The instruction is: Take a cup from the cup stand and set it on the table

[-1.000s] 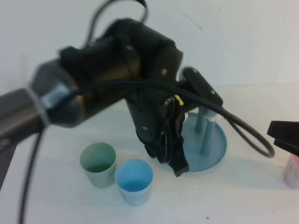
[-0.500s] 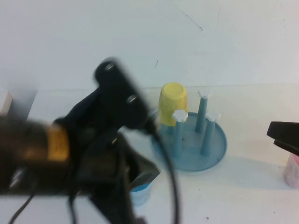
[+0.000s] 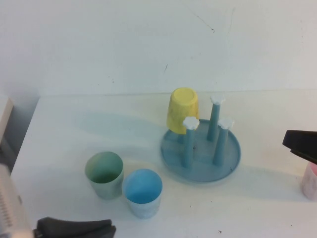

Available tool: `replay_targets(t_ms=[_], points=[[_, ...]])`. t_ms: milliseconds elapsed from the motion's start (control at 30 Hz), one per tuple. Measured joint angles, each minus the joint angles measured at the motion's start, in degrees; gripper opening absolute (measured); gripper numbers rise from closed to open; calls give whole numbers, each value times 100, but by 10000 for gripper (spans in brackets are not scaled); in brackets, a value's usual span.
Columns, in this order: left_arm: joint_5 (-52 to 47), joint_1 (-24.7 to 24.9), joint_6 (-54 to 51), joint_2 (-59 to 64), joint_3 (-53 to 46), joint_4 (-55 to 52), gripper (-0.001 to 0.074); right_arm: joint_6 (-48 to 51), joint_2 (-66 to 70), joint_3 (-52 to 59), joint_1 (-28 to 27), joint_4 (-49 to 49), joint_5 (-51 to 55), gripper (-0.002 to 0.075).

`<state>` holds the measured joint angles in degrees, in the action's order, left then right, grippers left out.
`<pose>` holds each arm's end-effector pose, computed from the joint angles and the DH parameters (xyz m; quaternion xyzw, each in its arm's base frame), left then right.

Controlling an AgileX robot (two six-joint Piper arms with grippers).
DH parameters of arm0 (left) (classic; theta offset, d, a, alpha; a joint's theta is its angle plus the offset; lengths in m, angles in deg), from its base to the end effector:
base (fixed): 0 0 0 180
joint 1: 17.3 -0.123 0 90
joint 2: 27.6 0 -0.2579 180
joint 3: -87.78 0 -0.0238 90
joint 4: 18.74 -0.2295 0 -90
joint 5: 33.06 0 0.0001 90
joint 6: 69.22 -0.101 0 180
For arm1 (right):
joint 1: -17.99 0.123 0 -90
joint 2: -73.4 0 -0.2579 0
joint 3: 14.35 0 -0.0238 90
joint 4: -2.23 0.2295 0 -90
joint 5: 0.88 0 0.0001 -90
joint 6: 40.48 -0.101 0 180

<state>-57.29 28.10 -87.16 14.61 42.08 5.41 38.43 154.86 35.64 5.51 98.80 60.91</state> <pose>0.0798 -0.1051 0.2939 0.3321 0.7485 -0.3022 0.4881 0.2065 0.0449 0.2200 -0.0054 0.7865 0.4829 0.3849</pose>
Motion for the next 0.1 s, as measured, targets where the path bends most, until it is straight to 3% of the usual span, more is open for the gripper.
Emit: replay_targets(t_ms=[100], points=[[438, 0, 0, -440, -384, 44, -1, 59, 0, 0, 0, 0, 0, 692]])
